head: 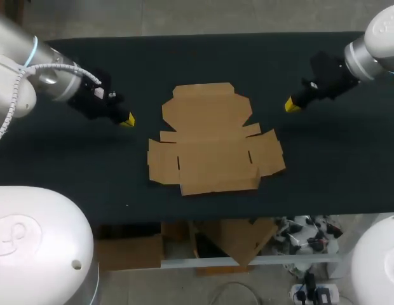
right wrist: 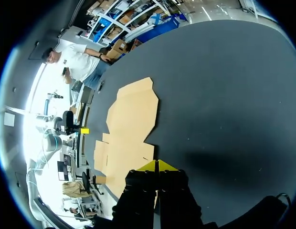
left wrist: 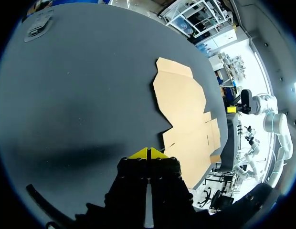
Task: Assemble the packaging by folding the flat box into shape, placing the metal phone stand inside, and closing the box properly
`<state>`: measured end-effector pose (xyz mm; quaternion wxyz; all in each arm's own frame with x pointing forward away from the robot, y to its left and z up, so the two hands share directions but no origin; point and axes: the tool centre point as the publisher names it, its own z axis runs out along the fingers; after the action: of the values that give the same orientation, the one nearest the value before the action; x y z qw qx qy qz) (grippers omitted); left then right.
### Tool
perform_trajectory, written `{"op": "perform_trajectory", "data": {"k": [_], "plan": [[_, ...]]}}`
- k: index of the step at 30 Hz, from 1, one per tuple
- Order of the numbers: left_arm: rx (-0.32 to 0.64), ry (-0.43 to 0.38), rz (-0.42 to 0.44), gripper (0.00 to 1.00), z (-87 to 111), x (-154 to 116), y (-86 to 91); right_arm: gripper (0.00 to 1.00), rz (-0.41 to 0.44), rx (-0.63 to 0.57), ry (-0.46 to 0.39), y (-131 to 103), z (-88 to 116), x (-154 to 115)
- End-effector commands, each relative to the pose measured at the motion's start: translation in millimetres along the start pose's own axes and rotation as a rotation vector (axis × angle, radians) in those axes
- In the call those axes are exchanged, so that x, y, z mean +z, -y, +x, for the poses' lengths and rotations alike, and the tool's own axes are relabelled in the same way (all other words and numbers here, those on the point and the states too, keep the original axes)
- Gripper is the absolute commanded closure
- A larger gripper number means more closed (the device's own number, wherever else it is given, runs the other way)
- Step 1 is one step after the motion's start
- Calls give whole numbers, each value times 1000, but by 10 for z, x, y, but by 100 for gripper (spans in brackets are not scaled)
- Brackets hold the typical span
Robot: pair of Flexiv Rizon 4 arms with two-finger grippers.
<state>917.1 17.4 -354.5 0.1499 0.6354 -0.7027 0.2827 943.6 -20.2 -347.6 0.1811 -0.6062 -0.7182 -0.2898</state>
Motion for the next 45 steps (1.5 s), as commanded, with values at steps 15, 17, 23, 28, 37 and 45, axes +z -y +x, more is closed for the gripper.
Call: {"op": "perform_trajectory", "data": {"k": [15, 17, 23, 28, 37, 45], "plan": [[-27, -44, -19, 100, -79, 155, 20, 100, 0, -5, -39, -14, -54, 228], [-27, -44, -19, 100, -79, 155, 20, 100, 0, -5, -39, -14, -54, 228], [-27, -44, -19, 100, -79, 155, 20, 100, 0, -5, -39, -14, -54, 228], [15, -66, -13, 100, -65, 278, 34, 100, 5, -18, -50, -18, -72, 287], [42, -60, -23, 100, -38, 387, 45, 100, 15, -25, -45, -43, -86, 366], [49, -62, -38, 100, -38, 460, 48, 100, 31, -23, -45, -47, -83, 479]]}}
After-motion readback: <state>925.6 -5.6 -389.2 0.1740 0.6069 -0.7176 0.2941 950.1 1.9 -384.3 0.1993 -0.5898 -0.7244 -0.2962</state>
